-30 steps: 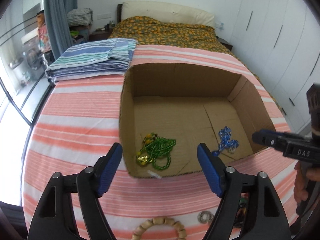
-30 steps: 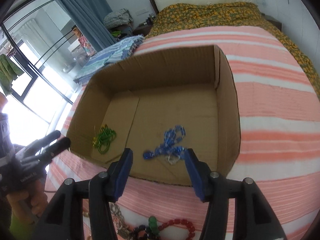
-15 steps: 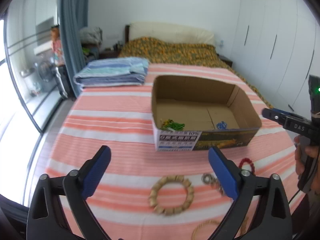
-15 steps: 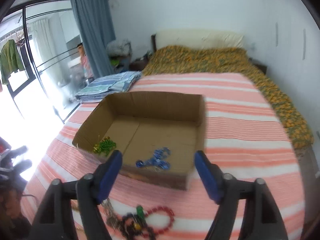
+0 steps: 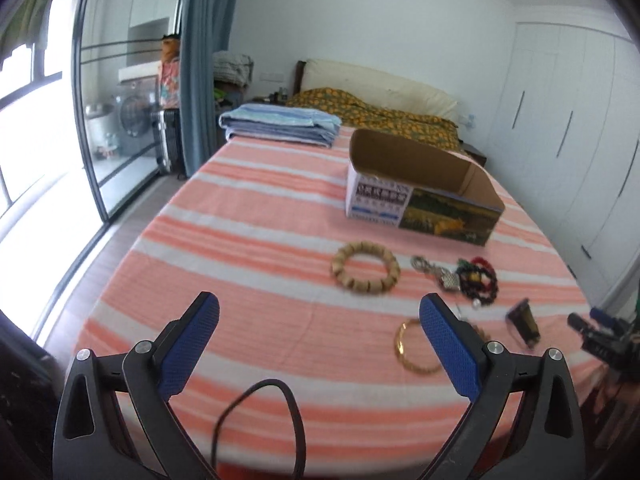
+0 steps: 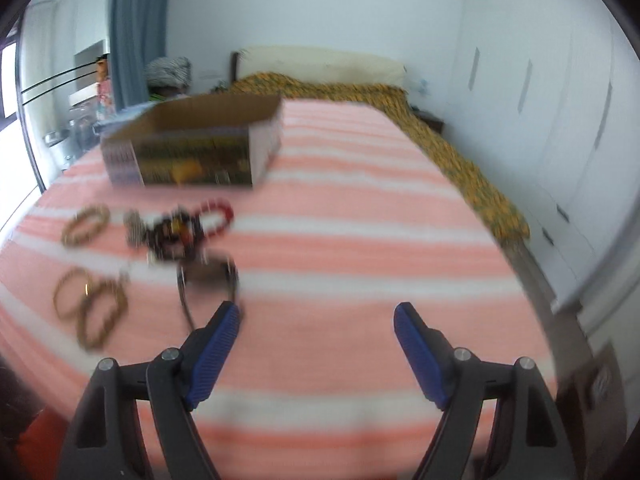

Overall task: Organize jewelry
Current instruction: 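Withdraw both tools from the box and move back over the jewelry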

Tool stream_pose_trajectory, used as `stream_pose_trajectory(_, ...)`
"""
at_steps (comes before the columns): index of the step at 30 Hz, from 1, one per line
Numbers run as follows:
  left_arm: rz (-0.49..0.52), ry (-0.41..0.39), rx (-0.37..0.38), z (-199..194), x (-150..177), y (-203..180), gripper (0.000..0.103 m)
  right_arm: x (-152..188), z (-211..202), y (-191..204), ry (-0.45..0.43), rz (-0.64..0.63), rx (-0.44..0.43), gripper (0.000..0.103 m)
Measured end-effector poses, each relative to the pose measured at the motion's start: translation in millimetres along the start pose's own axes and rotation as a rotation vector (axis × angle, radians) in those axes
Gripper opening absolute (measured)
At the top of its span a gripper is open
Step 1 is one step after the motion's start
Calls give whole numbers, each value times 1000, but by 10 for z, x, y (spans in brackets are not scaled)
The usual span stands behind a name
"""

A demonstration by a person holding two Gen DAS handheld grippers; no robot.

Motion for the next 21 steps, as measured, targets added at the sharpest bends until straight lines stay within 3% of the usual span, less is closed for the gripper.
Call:
stream_pose_trajectory(2,25,-3,-17,-159,-9,80,101,164,26,-8,22,16,0,81)
stream_pose_trajectory(5,48,-27,-113,-361,-53,328,102,305,104,16,17,-12,43,81)
stream_pose_trajectory(8,27,-38,-152,-390,34,506,102,387,191,131,33,-14,32,81)
stream_pose_trajectory(15,-170,47,-61,212,575,517,102,452,288,211,-18,-13,36,81)
stream_pose_trajectory(21,-132,125,-84,609,903,391,102,485,302,119,-48,50,23,84)
Point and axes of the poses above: each gripper's, at about its wrist camera, not at the fingertips, and z roughly the way its jaws point, y to its left, x to its underside, the point moved 8 cm from there along z, roughly the way its jaws point, and after that the axes turned 15 degrees about z, right-handed, at the moved point
